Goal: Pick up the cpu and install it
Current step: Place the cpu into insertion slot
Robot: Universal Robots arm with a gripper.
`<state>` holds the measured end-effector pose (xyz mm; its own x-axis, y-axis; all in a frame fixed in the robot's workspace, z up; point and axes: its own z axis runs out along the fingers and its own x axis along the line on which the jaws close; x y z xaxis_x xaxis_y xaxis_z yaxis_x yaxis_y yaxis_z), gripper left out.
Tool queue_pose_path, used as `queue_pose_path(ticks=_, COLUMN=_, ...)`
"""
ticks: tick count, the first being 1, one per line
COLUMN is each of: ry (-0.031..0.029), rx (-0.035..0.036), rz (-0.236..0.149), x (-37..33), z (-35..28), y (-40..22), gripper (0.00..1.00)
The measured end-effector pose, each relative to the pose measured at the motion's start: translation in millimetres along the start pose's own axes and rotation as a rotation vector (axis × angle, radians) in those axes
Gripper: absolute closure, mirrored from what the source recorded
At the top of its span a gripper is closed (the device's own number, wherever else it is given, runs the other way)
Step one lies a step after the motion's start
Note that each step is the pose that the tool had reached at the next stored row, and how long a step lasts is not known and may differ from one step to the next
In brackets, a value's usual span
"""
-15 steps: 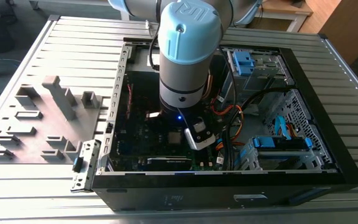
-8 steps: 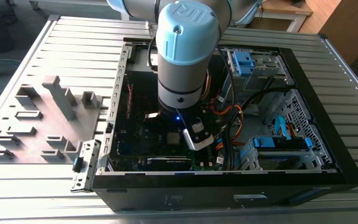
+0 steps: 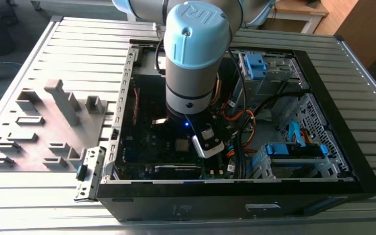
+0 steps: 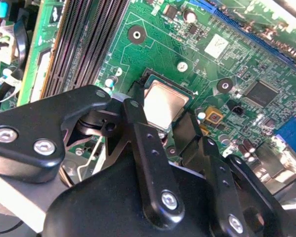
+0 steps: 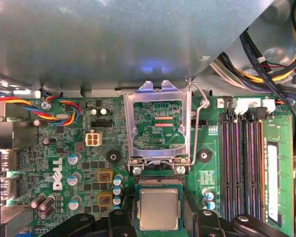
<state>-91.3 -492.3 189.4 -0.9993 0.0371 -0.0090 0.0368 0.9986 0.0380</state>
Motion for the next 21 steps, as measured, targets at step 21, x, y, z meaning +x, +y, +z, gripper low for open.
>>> queue_pose_path(ticks=21, ry=0.0004, rx=-0.0004, rz=0.0, x=0.1, z=0.5, y=1.7, gripper=0.53)
